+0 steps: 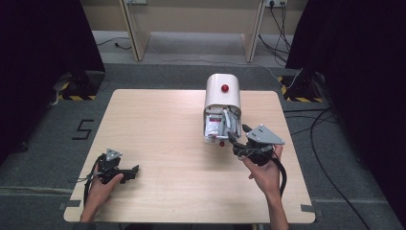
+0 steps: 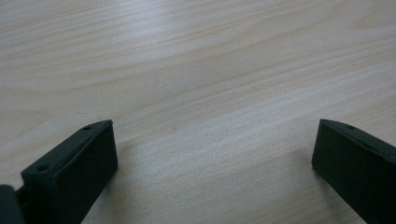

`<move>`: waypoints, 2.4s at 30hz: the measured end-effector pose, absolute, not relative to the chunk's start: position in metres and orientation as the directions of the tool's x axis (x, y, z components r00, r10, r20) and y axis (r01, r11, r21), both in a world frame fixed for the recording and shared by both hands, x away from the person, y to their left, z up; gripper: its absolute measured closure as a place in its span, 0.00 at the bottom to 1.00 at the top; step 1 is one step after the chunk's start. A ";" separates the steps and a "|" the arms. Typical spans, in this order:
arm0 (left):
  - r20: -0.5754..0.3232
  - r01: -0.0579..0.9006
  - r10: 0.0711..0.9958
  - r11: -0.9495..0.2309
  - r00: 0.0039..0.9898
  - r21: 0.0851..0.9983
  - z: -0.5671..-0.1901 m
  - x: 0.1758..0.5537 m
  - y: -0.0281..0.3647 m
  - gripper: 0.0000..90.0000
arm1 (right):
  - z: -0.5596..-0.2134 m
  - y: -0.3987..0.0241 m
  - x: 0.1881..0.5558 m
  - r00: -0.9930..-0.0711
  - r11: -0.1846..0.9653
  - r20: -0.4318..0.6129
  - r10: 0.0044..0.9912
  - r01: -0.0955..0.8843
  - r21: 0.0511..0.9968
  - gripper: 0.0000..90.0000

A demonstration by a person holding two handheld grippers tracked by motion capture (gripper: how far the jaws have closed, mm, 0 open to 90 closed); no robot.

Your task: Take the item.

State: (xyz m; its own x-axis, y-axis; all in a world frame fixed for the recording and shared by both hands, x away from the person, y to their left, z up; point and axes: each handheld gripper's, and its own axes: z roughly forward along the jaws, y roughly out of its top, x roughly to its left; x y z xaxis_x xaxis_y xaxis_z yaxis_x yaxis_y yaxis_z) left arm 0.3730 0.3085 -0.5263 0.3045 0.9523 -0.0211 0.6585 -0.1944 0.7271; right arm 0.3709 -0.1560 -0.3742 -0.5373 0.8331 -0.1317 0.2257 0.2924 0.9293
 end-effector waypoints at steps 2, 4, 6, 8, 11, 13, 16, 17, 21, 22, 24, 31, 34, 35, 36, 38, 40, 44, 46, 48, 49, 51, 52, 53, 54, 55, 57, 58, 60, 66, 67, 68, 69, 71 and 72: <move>-0.021 0.659 0.952 -0.194 0.305 0.727 -0.526 0.373 0.309 0.00 | -0.373 -0.152 0.374 -0.537 0.298 -0.136 0.832 0.227 0.927 0.48; -0.021 0.658 0.952 -0.195 0.305 0.727 -0.526 0.373 0.309 0.00 | -0.373 -0.149 0.376 -0.534 0.309 -0.148 0.833 0.226 0.924 0.49; -0.021 0.658 0.952 -0.194 0.305 0.727 -0.526 0.373 0.309 0.00 | -0.372 -0.147 0.379 -0.536 0.317 -0.155 0.830 0.225 0.921 0.49; -0.021 0.659 0.952 -0.194 0.304 0.727 -0.526 0.373 0.309 0.00 | -0.372 -0.145 0.382 -0.533 0.325 -0.162 0.830 0.228 0.918 0.51; -0.021 0.658 0.952 -0.194 0.304 0.727 -0.526 0.373 0.309 0.00 | -0.372 -0.143 0.387 -0.530 0.338 -0.173 0.830 0.233 0.912 0.52; -0.021 0.658 0.952 -0.194 0.304 0.727 -0.526 0.373 0.309 0.00 | -0.372 -0.142 0.391 -0.527 0.344 -0.179 0.831 0.234 0.909 0.54; -0.021 0.658 0.952 -0.194 0.304 0.727 -0.526 0.373 0.309 0.00 | -0.373 -0.140 0.396 -0.517 0.355 -0.190 0.835 0.243 0.903 0.56; -0.021 0.658 0.952 -0.194 0.304 0.727 -0.526 0.373 0.309 0.00 | -0.373 -0.140 0.397 -0.518 0.357 -0.191 0.834 0.243 0.902 0.57; -0.021 0.659 0.952 -0.194 0.305 0.727 -0.526 0.373 0.309 0.00 | -0.372 -0.134 0.402 -0.507 0.382 -0.219 0.833 0.242 0.892 0.58; -0.021 0.659 0.952 -0.195 0.305 0.727 -0.526 0.373 0.309 0.00 | -0.372 -0.132 0.404 -0.505 0.388 -0.226 0.833 0.243 0.889 0.58; -0.021 0.659 0.952 -0.195 0.305 0.727 -0.526 0.373 0.309 0.00 | -0.372 -0.128 0.407 -0.499 0.401 -0.241 0.832 0.243 0.883 0.58; -0.021 0.659 0.952 -0.195 0.305 0.727 -0.526 0.373 0.309 0.00 | -0.375 -0.125 0.418 -0.469 0.404 -0.249 0.848 0.267 0.875 0.61; -0.021 0.659 0.952 -0.194 0.305 0.727 -0.526 0.373 0.309 0.00 | -0.377 -0.127 0.419 -0.454 0.405 -0.253 0.854 0.278 0.871 0.63; -0.021 0.659 0.952 -0.194 0.304 0.727 -0.526 0.373 0.309 0.00 | -0.377 -0.128 0.420 -0.450 0.408 -0.255 0.856 0.284 0.868 0.64; -0.021 0.659 0.952 -0.195 0.305 0.727 -0.526 0.373 0.309 0.00 | -0.379 -0.128 0.421 -0.448 0.409 -0.256 0.857 0.288 0.866 0.64; -0.021 0.658 0.952 -0.194 0.304 0.727 -0.526 0.373 0.309 0.00 | -0.381 -0.129 0.422 -0.447 0.413 -0.257 0.857 0.297 0.861 0.66; -0.022 0.658 0.952 -0.194 0.304 0.727 -0.526 0.373 0.308 0.00 | -0.383 -0.131 0.423 -0.443 0.411 -0.256 0.859 0.298 0.862 0.70; -0.021 0.658 0.952 -0.194 0.304 0.727 -0.526 0.373 0.309 0.00 | -0.385 -0.134 0.424 -0.447 0.406 -0.252 0.858 0.291 0.866 0.77; -0.021 0.658 0.952 -0.194 0.305 0.727 -0.526 0.373 0.309 0.00 | -0.384 -0.136 0.423 -0.449 0.402 -0.251 0.858 0.283 0.871 0.81; -0.022 0.658 0.952 -0.194 0.304 0.727 -0.526 0.373 0.308 0.00 | -0.383 -0.138 0.421 -0.448 0.401 -0.256 0.857 0.266 0.876 0.85; -0.021 0.659 0.952 -0.195 0.305 0.727 -0.526 0.373 0.309 0.00 | -0.382 -0.138 0.420 -0.449 0.401 -0.259 0.855 0.257 0.879 0.87; -0.021 0.659 0.952 -0.195 0.304 0.727 -0.526 0.373 0.309 0.00 | -0.379 -0.139 0.417 -0.458 0.395 -0.256 0.851 0.239 0.887 0.91; -0.021 0.659 0.952 -0.194 0.304 0.727 -0.526 0.373 0.309 0.00 | -0.378 -0.140 0.416 -0.466 0.386 -0.246 0.850 0.233 0.893 0.92; -0.021 0.659 0.952 -0.195 0.305 0.727 -0.526 0.373 0.309 0.00 | -0.377 -0.141 0.415 -0.474 0.379 -0.238 0.848 0.227 0.897 0.92; -0.021 0.658 0.952 -0.194 0.304 0.727 -0.526 0.373 0.309 0.00 | -0.376 -0.142 0.414 -0.476 0.373 -0.234 0.848 0.220 0.902 0.93; -0.021 0.658 0.952 -0.195 0.305 0.727 -0.526 0.373 0.309 0.00 | -0.375 -0.142 0.413 -0.476 0.370 -0.232 0.848 0.218 0.903 0.93; -0.021 0.659 0.952 -0.194 0.304 0.727 -0.526 0.373 0.309 0.00 | -0.372 -0.143 0.410 -0.479 0.368 -0.235 0.845 0.203 0.908 0.94; -0.021 0.659 0.952 -0.195 0.305 0.727 -0.526 0.373 0.309 0.00 | -0.370 -0.143 0.409 -0.482 0.366 -0.235 0.844 0.198 0.910 0.94; -0.021 0.659 0.952 -0.194 0.304 0.727 -0.526 0.373 0.309 0.00 | -0.367 -0.144 0.405 -0.485 0.365 -0.239 0.841 0.184 0.913 0.94; -0.023 0.658 0.953 -0.191 0.303 0.728 -0.526 0.373 0.308 0.00 | -0.361 -0.147 0.399 -0.493 0.356 -0.236 0.838 0.164 0.920 0.95; -0.024 0.658 0.953 -0.191 0.303 0.729 -0.526 0.373 0.308 0.00 | -0.361 -0.148 0.398 -0.493 0.354 -0.235 0.837 0.162 0.921 0.95; -0.023 0.658 0.953 -0.191 0.303 0.729 -0.526 0.373 0.308 0.00 | -0.360 -0.148 0.397 -0.492 0.350 -0.231 0.839 0.164 0.922 0.95; -0.023 0.658 0.953 -0.191 0.303 0.729 -0.526 0.373 0.308 0.00 | -0.360 -0.149 0.397 -0.493 0.352 -0.234 0.838 0.159 0.922 0.95; -0.023 0.658 0.953 -0.191 0.303 0.728 -0.526 0.373 0.308 0.00 | -0.359 -0.151 0.395 -0.493 0.347 -0.231 0.839 0.157 0.925 0.95; -0.023 0.658 0.953 -0.191 0.303 0.728 -0.526 0.373 0.308 0.00 | -0.358 -0.152 0.394 -0.494 0.345 -0.230 0.839 0.153 0.926 0.95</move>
